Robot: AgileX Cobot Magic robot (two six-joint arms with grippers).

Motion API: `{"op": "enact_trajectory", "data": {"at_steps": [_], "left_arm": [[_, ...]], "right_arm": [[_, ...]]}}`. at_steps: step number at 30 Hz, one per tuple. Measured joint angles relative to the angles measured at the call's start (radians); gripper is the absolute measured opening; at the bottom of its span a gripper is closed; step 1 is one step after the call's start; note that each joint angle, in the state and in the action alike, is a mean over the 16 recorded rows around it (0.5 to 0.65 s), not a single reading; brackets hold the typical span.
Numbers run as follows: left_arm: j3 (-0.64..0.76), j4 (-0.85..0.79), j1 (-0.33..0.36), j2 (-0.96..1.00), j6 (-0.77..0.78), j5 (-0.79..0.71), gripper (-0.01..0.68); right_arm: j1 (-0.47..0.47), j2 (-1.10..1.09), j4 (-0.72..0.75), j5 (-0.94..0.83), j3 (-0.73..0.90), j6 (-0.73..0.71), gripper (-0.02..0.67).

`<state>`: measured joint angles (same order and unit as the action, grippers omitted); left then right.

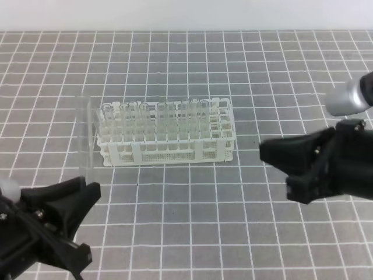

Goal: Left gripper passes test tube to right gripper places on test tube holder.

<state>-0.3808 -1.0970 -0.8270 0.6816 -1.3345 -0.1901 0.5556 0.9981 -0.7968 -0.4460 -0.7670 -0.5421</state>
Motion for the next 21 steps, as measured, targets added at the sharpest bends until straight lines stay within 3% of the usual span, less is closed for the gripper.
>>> {"op": "enact_trajectory", "data": {"at_steps": [9,15,21], "left_arm": [[0.002,-0.308,0.000,0.000,-0.291,0.004,0.046],[0.002,-0.381,0.000,0.000,-0.345,0.003,0.052],[0.002,-0.415,0.000,0.000,-0.354,0.012,0.040]], "right_arm": [[0.319,-0.015,0.023,0.537,0.107,-0.119,-0.013],[0.504,-0.002,0.042,0.838,0.175,-0.151,-0.011],[0.606,0.036,0.091,0.985,0.181,-0.110,0.025]]}}
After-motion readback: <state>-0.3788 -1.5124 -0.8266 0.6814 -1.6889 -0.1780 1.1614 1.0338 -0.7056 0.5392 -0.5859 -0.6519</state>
